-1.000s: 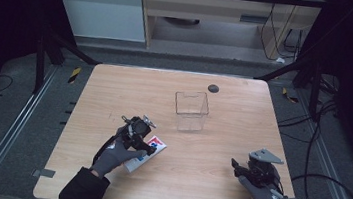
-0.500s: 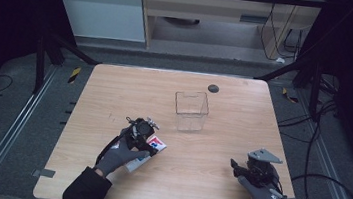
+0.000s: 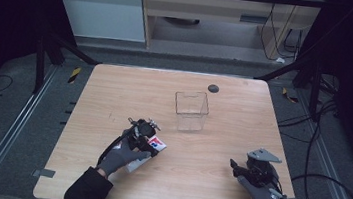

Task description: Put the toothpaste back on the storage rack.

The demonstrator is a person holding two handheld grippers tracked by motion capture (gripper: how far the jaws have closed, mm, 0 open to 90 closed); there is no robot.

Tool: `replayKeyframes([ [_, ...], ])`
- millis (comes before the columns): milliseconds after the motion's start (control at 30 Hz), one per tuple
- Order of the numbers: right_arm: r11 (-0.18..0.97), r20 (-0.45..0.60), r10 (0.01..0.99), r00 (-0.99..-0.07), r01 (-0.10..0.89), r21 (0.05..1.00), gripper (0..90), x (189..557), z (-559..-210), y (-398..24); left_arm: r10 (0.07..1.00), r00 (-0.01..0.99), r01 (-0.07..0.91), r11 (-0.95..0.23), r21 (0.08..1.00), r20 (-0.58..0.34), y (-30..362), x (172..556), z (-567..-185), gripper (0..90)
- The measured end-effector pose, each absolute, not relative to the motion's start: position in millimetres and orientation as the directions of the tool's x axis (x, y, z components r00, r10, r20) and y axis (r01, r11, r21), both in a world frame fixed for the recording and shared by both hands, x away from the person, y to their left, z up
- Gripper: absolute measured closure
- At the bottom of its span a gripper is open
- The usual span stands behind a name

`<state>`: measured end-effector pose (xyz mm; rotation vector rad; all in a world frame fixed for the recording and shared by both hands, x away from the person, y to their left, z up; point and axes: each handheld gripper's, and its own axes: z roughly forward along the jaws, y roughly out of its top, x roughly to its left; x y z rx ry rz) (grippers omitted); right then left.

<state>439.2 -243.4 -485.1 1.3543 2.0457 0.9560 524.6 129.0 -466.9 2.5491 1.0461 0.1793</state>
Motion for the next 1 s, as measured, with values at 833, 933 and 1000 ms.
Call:
replayKeyframes([
  [833,0.253,-0.028,0.927,-0.373,0.569,0.783,30.8,438.2,-484.3,-245.6,0.690,0.722,0.655,-0.652,0.381,-0.060,134.0,512.2,-452.6,69.5],
  [933,0.251,-0.025,0.928,-0.372,0.571,0.782,30.8,437.8,-484.2,-245.4,0.687,0.724,0.652,-0.655,0.383,-0.057,135.6,510.6,-451.6,71.2],
  [1000,0.252,-0.027,0.927,-0.374,0.568,0.783,30.8,437.9,-484.1,-245.8,0.686,0.726,0.649,-0.656,0.385,-0.054,137.1,508.8,-450.6,71.7],
])
